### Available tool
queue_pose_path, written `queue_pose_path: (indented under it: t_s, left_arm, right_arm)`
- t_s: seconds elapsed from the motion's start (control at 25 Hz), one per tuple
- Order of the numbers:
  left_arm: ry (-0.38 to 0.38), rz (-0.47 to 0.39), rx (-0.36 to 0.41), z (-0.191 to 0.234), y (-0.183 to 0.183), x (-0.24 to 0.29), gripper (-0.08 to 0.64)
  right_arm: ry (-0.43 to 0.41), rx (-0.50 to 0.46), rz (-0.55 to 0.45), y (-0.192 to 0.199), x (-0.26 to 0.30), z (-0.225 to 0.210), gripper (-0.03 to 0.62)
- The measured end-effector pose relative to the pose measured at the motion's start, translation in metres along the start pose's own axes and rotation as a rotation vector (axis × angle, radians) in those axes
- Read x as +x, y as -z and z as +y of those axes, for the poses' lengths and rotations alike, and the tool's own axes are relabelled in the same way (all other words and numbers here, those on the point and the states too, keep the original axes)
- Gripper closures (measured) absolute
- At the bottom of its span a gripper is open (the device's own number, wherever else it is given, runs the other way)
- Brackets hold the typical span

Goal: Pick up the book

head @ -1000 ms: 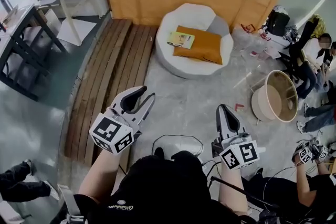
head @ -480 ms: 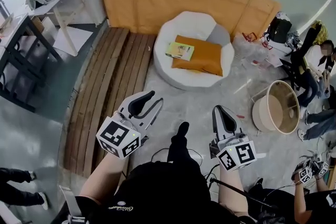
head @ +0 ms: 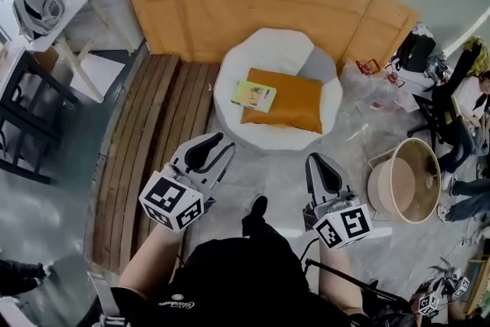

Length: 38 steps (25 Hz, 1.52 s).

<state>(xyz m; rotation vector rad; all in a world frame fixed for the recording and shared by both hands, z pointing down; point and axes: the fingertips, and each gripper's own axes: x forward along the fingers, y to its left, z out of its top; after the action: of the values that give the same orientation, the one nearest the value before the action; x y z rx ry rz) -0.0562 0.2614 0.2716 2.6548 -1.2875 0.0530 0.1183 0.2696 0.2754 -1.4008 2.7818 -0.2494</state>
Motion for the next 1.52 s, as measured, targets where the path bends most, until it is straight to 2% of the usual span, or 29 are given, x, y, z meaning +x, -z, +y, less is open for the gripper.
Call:
queue_pose_path:
  t_s: [0.2,0.52,0.68,0.88,1.16,1.52]
  left_arm:
    - [-0.013,-0.001,0.005,0.019,-0.020,0.080,0.431]
    - [-0.021,0.006,-0.003,0.047,-0.027,0.140,0.431]
    - [-0.018,0.006,-0.005,0.062,-0.033,0.156,0.431]
    - [0.027,0.001,-0.003,0.083,-0.034,0.173,0.431]
    - [0.113,-0.029,0.022,0.110,-0.054,0.190,0.431]
    - [0.163,-0.018,0.024,0.147,-0.060,0.201,0.431]
  right_arm:
    - [-0.018,0.005,0.008,-0.017,0.044,-0.070,0.581]
    - [-0.024,0.017,0.005,-0.025,0.085,-0.120,0.581]
    - [-0.012,0.018,0.005,-0.029,0.102,-0.132,0.581]
    - [0.021,0.005,-0.001,-0.032,0.124,-0.138,0.581]
    - [0.085,-0.019,-0.038,-0.047,0.150,-0.133,0.581]
    - [0.130,-0.041,-0.031,-0.053,0.187,-0.124,0.581]
